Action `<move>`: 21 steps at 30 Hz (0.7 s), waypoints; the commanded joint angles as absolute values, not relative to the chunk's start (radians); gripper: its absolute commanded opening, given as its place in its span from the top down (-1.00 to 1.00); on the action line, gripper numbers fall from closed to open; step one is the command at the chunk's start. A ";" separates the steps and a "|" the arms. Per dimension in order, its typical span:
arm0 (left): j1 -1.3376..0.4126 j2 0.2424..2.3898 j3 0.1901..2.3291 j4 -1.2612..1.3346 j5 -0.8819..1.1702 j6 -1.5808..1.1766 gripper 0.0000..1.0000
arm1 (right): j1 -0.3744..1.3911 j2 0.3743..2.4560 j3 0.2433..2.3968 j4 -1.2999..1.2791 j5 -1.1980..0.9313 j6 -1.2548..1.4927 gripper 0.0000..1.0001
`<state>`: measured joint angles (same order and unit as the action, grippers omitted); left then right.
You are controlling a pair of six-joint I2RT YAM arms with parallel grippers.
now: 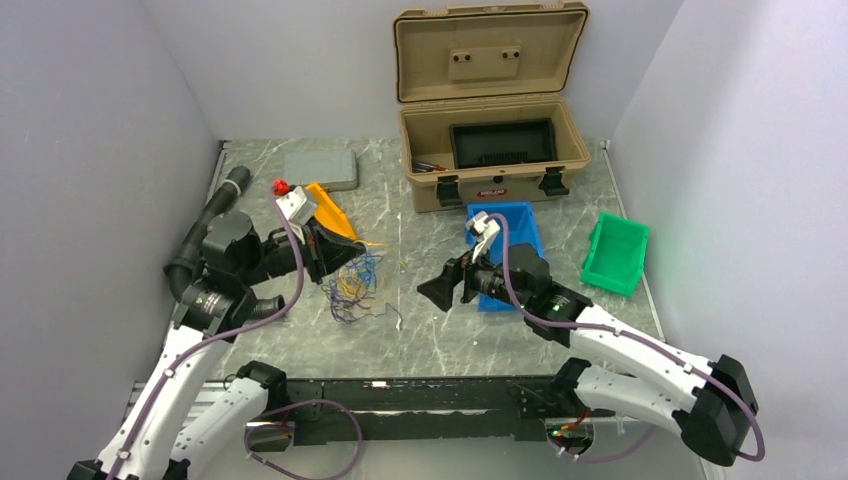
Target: Untangle the cables
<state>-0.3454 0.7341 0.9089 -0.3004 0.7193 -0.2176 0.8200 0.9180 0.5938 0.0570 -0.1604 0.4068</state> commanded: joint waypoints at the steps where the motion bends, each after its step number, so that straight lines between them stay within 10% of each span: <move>1: -0.345 0.704 0.909 -0.174 0.907 -0.176 1.00 | 0.822 0.945 0.609 0.295 -0.344 0.389 -0.98; 14: -0.345 0.722 0.895 0.035 0.993 -0.285 1.00 | 0.826 1.167 0.664 0.546 -0.632 0.425 -0.97; 21: -0.345 0.737 0.943 -0.119 0.703 -0.242 1.00 | 0.833 1.204 0.713 0.486 -0.490 0.434 1.00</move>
<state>-0.3458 0.7376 0.8944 -0.0299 0.9218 -0.2825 0.8314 1.2301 0.6540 0.4641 -0.5926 0.4324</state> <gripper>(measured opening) 0.017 0.154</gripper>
